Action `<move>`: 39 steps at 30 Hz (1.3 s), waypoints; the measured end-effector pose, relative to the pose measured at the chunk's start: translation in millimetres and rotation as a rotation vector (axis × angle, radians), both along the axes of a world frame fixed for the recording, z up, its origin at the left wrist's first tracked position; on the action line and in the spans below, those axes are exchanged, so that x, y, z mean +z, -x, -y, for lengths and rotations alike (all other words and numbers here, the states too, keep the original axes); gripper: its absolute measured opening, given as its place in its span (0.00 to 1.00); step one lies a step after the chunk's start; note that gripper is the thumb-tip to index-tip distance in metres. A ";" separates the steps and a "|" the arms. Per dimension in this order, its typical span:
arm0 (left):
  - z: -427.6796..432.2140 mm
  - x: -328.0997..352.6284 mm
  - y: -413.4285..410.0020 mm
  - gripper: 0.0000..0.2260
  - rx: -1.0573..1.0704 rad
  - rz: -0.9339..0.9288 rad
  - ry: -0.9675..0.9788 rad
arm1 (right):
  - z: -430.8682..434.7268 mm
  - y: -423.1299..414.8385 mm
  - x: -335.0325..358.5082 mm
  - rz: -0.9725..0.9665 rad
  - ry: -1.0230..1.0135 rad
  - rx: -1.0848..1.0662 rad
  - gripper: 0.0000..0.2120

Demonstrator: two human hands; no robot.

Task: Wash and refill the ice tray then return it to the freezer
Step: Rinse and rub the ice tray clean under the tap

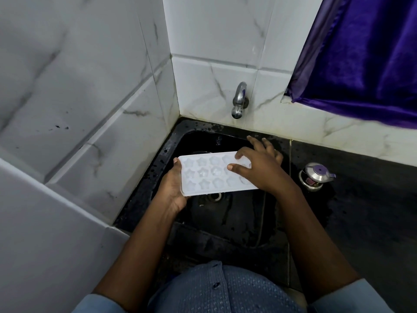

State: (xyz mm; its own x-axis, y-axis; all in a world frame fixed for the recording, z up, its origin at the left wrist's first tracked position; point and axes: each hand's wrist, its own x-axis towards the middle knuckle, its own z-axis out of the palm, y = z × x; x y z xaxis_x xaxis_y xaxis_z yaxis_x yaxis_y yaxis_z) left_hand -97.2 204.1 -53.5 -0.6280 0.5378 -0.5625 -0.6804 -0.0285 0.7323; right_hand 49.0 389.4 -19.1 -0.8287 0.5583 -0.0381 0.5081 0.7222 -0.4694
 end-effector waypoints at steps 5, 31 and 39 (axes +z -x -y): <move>1.4 -1.3 4.0 0.28 0.012 0.021 -0.023 | -20.4 -9.1 8.7 -0.029 -0.017 -0.088 0.28; 7.9 -7.6 9.1 0.28 0.025 0.040 -0.021 | -7.0 -11.3 -0.8 0.089 -0.035 -0.068 0.22; 5.7 -6.5 6.8 0.27 0.010 0.053 -0.041 | -7.2 -12.8 -2.3 0.120 -0.067 -0.094 0.24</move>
State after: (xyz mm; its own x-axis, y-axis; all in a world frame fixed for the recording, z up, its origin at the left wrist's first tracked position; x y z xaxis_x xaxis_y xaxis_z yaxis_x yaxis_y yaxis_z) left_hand -103.9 198.4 -60.0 -0.6031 0.5551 -0.5729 -0.7180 -0.0649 0.6930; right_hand 61.8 396.7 -21.5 -0.7641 0.6381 -0.0942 0.6249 0.6960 -0.3537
